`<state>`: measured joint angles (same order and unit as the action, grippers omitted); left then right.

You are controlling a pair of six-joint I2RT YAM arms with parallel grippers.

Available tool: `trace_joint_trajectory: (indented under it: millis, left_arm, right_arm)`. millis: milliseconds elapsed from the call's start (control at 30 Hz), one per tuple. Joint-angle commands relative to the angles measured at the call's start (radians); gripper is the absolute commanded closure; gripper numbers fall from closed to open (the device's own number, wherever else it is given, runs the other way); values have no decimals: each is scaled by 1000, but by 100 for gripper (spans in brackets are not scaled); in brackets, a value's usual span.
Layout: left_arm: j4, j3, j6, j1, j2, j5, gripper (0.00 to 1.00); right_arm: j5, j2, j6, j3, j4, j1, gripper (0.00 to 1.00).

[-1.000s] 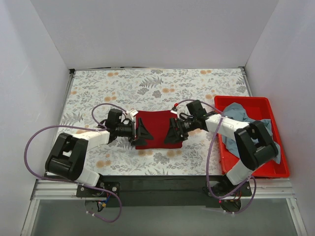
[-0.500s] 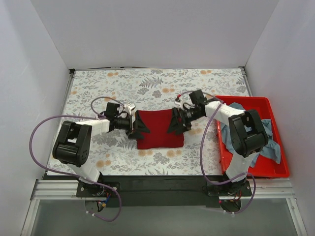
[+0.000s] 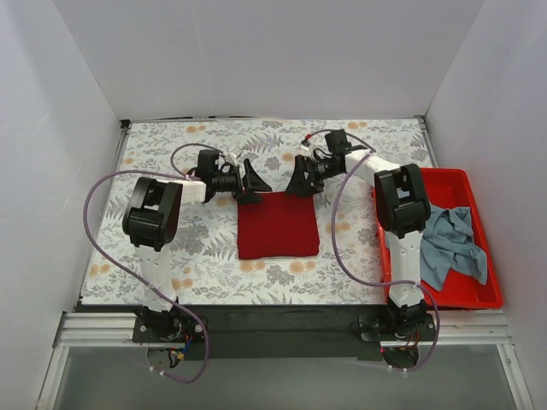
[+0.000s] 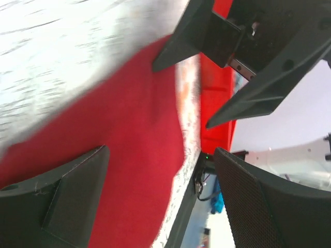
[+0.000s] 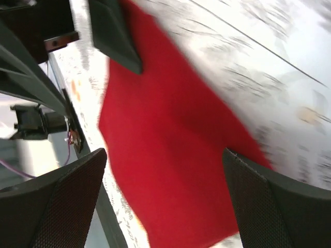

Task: Fold and stack the t-shirts
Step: Fold the tshirt, then neatly place the folded tshirt to the corner

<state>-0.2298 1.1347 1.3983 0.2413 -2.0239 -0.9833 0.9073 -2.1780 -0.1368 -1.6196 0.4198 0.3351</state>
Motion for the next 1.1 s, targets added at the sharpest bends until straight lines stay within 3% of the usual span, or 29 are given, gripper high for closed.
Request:
trace_joint_trajectory:
  millis: [0, 200, 333, 433, 467, 500, 567, 667, 833, 1067]
  left_arm:
    - [-60, 10, 48, -17, -19, 58, 19]
    - [-181, -82, 168, -135, -72, 71, 20]
    - [-243, -76, 183, -152, 17, -73, 13]
    - [39, 18, -64, -160, 143, -49, 12]
    - [208, 43, -135, -169, 171, -28, 12]
    - [290, 62, -263, -171, 201, 38, 12]
    - [500, 123, -364, -174, 278, 131, 11]
    - [665, 154, -467, -175, 361, 285, 11]
    - [715, 117, -513, -175, 491, 403, 11]
    - [782, 100, -581, -175, 559, 454, 11]
  right_arm:
    - [32, -19, -27, 30, -15, -48, 2]
    - [-45, -45, -20, 58, -67, -116, 2]
    - [-172, -6, -24, -26, -49, -131, 2]
    - [-261, 81, 12, -65, 0, -119, 2]
    - [-292, 139, 28, -65, 10, -101, 2]
    - [-324, 171, 51, -59, 34, -87, 2]
    - [-439, 263, 130, -28, 62, -18, 2]
    - [-635, 352, 238, 13, 141, 120, 2]
    - [-820, 392, 315, 124, 209, 329, 2]
    - [-812, 282, 290, 121, 266, 487, 2]
